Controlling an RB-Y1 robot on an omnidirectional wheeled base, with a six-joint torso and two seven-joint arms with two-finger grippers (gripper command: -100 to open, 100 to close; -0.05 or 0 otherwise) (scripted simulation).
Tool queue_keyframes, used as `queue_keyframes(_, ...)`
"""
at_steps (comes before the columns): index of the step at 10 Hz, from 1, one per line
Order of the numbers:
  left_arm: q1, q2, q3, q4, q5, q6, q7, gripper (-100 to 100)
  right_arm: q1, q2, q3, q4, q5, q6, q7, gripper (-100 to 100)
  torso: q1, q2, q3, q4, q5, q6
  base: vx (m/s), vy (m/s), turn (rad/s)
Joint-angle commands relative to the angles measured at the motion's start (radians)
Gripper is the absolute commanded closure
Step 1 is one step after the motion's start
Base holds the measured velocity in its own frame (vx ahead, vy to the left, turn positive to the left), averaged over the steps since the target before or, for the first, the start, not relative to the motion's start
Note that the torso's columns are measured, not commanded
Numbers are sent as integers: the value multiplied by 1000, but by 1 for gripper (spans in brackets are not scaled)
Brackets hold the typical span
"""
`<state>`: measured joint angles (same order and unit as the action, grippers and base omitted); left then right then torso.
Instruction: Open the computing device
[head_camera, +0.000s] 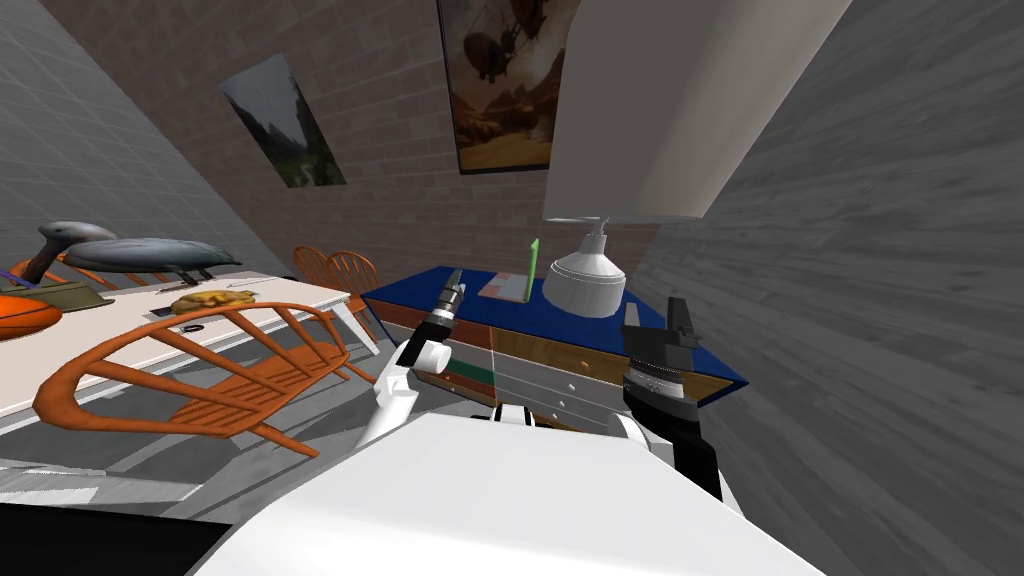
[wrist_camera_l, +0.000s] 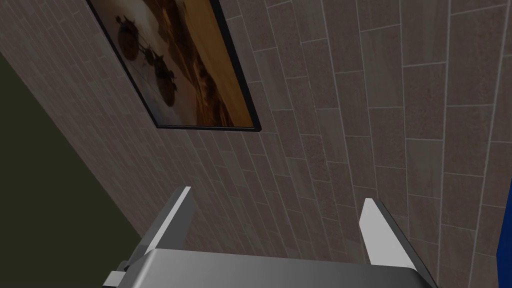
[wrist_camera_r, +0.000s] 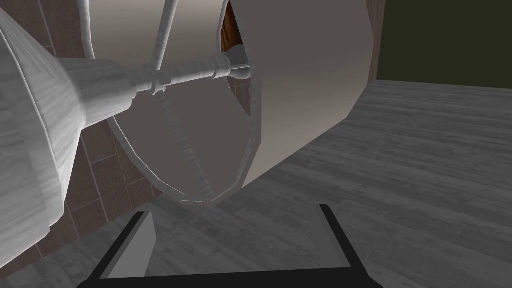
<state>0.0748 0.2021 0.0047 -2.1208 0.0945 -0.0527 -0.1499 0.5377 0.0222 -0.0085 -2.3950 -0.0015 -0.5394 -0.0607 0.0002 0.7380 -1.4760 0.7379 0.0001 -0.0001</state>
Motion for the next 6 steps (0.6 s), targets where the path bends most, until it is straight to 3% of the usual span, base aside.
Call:
queue_keyframes(1,-77,3,-5,50,-1,66,-7,-100,0,0,0,0,0,0,0,0,0,0,0,0,0,0,-20,-42,53)
queue_keyframes(6,-210,1,-11,119,-2,151,-17,-100,0,0,0,0,0,0,0,0,0,0,0,0,0,0,-17,-44,53)
